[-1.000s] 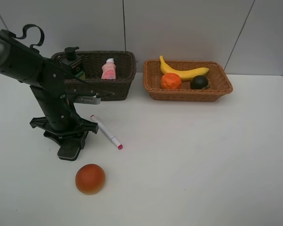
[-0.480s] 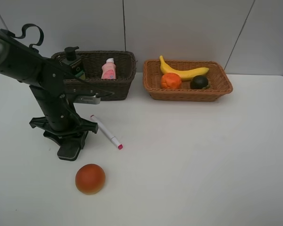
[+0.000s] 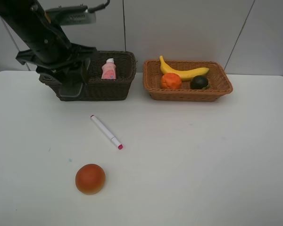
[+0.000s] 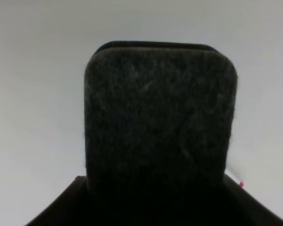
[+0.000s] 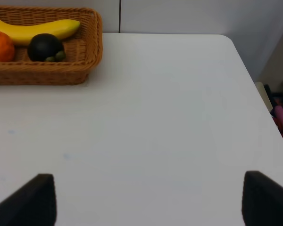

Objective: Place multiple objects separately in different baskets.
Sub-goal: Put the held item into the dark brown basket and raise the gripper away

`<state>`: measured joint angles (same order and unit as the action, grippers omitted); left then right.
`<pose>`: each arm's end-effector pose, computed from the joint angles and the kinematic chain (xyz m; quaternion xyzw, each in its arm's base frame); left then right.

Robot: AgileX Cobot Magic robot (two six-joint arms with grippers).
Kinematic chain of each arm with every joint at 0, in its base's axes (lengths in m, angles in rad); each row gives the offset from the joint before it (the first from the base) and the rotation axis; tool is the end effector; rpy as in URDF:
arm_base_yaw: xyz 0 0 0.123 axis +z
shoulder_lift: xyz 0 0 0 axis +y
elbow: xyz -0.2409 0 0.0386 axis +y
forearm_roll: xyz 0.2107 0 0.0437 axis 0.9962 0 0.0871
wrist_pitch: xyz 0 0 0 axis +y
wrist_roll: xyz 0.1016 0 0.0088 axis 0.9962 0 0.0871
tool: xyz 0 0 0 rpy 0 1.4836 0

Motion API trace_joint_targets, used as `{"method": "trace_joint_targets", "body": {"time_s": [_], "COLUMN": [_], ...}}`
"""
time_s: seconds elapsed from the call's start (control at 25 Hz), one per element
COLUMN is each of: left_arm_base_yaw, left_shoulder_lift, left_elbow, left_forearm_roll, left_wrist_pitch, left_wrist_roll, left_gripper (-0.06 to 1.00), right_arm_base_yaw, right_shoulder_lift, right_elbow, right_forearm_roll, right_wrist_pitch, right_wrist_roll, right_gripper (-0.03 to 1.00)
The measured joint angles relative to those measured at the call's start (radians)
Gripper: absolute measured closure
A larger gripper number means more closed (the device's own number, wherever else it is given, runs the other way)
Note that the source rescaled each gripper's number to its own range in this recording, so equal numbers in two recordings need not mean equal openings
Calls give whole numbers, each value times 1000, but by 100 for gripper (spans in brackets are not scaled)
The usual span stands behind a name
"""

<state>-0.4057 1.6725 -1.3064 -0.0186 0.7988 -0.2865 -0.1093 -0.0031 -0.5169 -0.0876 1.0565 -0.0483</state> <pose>0.2967 -0.1289 0.2343 0.0531 0.9683 -0.0904 0.2268 0.0108 -0.0090 0.2594 0.0278 0.8456 -0.0854 0.5262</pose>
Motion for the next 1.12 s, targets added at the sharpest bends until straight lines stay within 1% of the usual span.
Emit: {"method": "trace_joint_targets", "body": {"time_s": [0.12,0.24,0.48,0.6,0.72,0.84,1.12], "left_arm_base_yaw": [0,0,9,24,38,48,48], "left_shoulder_lift": [28,110,367,489,591,660,693], "left_elbow": [-148,-285,-506,-595,-657,-689,-696], "left_forearm_roll": [55,103,121,121,124,125,127], "left_wrist_pitch": [9,17,22,0,-43,-86,-141], "left_wrist_roll": [9,28,56,58,59,59,59], "left_gripper": [40,40,40,40,40,40,40], "right_arm_base_yaw": [0,0,0,0,0,0,0], "right_shoulder_lift": [0,0,0,0,0,0,0], "right_elbow": [0,0,0,0,0,0,0], "right_forearm_roll": [0,0,0,0,0,0,0], "right_wrist_pitch": [0,0,0,0,0,0,0], "right_wrist_roll": [0,0,0,0,0,0,0], "right_gripper": [-1,-1,-1,-1,-1,-1,-1]}}
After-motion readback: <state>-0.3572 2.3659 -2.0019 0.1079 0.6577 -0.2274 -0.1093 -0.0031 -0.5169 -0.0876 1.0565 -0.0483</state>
